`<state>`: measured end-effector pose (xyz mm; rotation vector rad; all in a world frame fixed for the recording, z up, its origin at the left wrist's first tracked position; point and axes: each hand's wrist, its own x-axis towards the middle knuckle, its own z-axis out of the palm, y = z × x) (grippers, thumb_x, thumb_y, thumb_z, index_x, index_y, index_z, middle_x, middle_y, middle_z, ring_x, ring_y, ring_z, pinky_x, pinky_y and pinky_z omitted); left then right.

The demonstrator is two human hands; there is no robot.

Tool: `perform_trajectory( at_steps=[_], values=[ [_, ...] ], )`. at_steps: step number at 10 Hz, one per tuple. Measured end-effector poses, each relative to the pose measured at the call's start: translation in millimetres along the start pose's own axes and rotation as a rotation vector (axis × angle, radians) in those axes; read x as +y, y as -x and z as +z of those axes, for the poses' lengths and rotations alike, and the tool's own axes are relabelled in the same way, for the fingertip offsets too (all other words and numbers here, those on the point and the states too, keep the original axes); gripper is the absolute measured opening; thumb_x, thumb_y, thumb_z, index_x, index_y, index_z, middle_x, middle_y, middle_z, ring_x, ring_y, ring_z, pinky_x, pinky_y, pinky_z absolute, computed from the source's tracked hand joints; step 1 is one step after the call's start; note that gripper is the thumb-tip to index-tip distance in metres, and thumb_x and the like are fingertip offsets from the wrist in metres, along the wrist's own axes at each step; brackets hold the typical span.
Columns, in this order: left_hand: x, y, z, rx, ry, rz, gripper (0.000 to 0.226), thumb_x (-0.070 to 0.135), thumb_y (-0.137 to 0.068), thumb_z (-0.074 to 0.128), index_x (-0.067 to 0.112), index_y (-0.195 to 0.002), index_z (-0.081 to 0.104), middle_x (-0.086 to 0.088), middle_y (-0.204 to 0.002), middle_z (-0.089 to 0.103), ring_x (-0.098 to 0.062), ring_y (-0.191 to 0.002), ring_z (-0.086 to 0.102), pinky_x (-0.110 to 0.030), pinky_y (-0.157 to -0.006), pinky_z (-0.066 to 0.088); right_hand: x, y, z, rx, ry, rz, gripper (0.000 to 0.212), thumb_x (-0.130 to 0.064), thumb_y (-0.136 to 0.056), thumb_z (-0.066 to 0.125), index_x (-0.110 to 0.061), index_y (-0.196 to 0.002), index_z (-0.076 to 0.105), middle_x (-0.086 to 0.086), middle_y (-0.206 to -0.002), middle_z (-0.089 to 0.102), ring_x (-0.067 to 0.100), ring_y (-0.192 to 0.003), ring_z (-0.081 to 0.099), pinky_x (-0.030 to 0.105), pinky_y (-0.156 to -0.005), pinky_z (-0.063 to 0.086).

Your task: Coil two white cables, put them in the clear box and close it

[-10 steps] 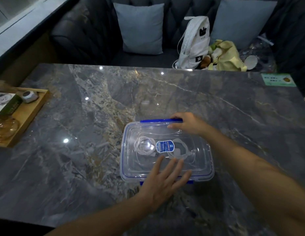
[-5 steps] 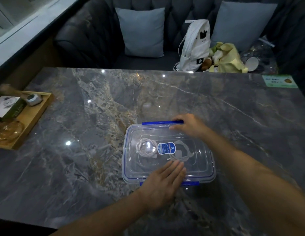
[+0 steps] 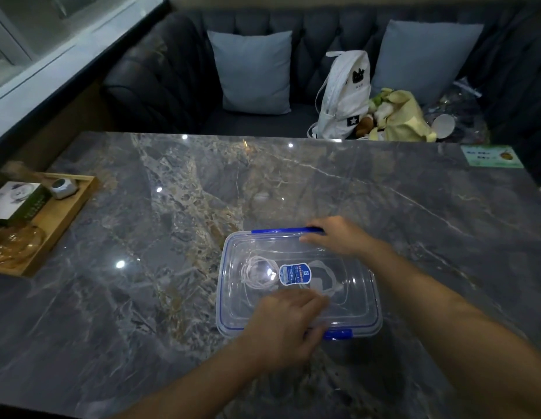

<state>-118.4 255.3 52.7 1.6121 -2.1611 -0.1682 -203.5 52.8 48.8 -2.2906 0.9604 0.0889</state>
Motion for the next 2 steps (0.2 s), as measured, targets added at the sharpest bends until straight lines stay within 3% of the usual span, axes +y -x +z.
perform_trajectory(
  at_steps=[1, 2],
  values=[
    [-6, -21, -21, 0.069, -0.044, -0.055, 0.035, 0.041, -0.081, 0.057, 0.020, -0.108, 0.066, 0.003, -0.106, 0.072, -0.011, -0.096, 0.066, -0.026, -0.088, 0.048, -6, -4, -12, -0.137, 0.143, -0.025, 0.034, -0.042, -0.085, 0.057, -0.020, -0.111, 0.057, 0.006, -0.116, 0.062, 0.023, -0.103, 0.056, 0.037, -0.092, 0.045],
    [-20, -53, -51, 0.163, -0.091, -0.092, 0.038, 0.036, -0.080, 0.060, 0.016, -0.112, 0.066, -0.003, -0.111, 0.070, -0.020, -0.098, 0.067, -0.033, -0.084, 0.052, -27, -2, -42, -0.135, 0.244, -0.076, 0.046, -0.037, -0.084, 0.060, -0.020, -0.126, 0.050, 0.005, -0.126, 0.057, 0.025, -0.115, 0.052, 0.026, -0.085, 0.037]
  ],
)
